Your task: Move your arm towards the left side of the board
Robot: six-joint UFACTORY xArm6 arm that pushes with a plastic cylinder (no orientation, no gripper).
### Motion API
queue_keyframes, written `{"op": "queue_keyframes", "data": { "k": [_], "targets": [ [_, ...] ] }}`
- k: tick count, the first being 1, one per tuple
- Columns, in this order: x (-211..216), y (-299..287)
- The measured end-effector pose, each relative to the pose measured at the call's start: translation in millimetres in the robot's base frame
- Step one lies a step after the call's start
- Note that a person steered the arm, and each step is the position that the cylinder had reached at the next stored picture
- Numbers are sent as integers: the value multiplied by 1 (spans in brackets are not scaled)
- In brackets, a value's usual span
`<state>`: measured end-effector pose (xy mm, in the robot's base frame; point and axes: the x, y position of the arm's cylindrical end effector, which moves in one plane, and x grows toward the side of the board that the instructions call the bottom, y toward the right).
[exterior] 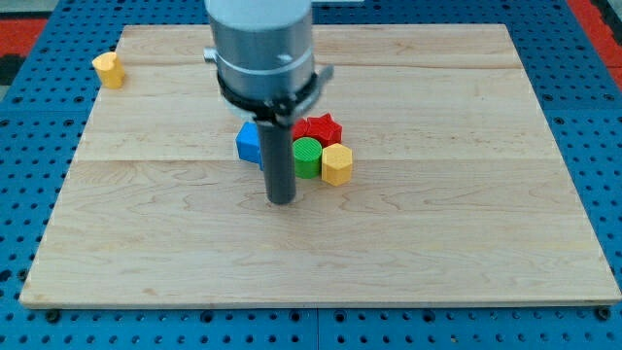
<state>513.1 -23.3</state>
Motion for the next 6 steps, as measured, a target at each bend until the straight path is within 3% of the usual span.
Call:
{"op": "queue_keyframes", "data": {
  "k": [2,3,4,5,6],
  "targets": [
    [4,72],
    [31,-28],
    [-16,-190],
    [-90,-281],
    [-90,-281]
  ]
}}
